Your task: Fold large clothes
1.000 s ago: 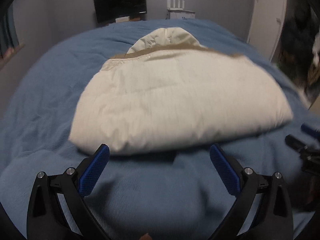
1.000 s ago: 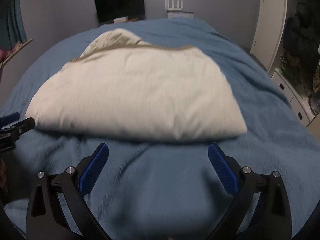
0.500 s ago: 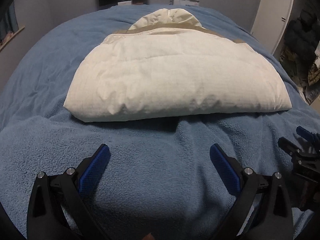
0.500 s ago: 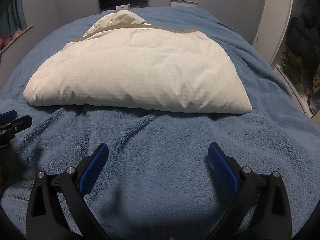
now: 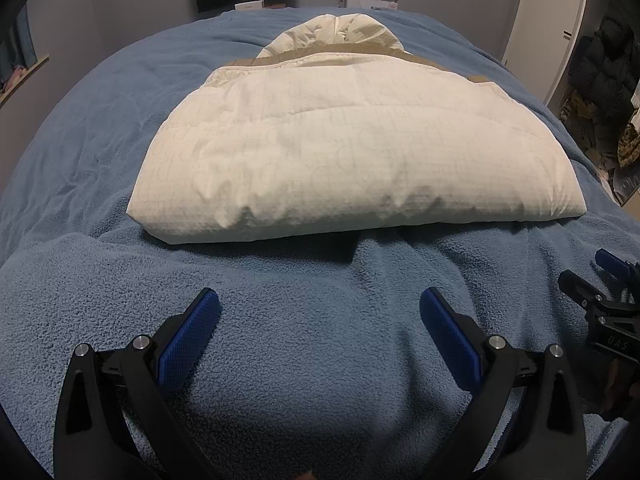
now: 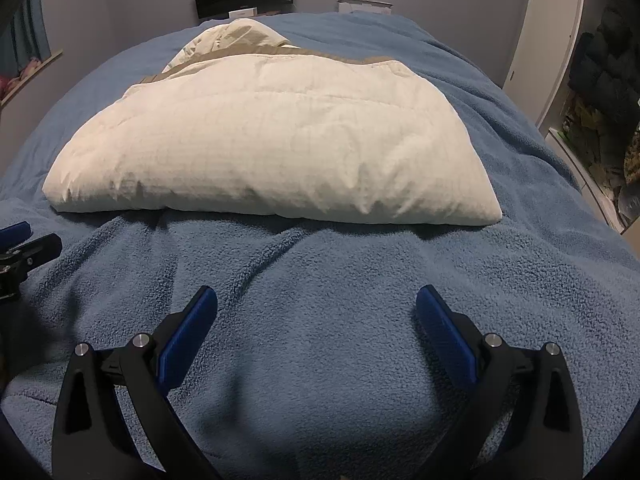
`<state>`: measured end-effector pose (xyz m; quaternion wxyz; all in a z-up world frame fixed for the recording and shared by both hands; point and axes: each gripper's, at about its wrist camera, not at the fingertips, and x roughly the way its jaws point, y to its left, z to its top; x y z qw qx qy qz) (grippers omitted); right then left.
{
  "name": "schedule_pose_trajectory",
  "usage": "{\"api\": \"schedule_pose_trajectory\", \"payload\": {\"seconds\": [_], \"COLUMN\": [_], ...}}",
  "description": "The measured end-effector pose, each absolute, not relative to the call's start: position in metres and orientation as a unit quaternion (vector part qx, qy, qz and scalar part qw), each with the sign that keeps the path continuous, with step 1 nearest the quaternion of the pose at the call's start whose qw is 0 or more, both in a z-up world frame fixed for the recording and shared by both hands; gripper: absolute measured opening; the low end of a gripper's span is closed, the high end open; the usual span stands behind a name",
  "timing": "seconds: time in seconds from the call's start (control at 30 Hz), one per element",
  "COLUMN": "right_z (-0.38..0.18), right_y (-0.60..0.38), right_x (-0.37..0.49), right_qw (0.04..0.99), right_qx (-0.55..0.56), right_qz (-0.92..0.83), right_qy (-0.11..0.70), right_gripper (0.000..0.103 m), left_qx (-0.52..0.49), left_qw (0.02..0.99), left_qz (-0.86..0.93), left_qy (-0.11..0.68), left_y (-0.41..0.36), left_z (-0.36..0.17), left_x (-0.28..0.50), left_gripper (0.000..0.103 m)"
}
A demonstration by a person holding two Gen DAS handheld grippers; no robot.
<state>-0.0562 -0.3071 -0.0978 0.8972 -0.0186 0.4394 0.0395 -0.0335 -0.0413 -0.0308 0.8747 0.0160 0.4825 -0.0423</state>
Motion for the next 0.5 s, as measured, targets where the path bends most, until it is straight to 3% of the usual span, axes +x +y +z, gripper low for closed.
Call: {"api": "schedule_pose_trajectory", "payload": {"seconds": [0.5], "right_z": [-0.0984], "right_y": [-0.3076], "right_x": [-0.0557], "right_qw": [0.897], "right_qx": [-0.019], "right_qz": [0.039], "right_qy": [0.441], "right_gripper": [0.095], "left_qx": [0.016], "left_qw": [0.874], "left_qz": [-0.042], "left_qy": [0.484], "left_y": [-0.0397], "left_z": [-0.033], "left_x": [-0.0332], "left_gripper": [0.096]}}
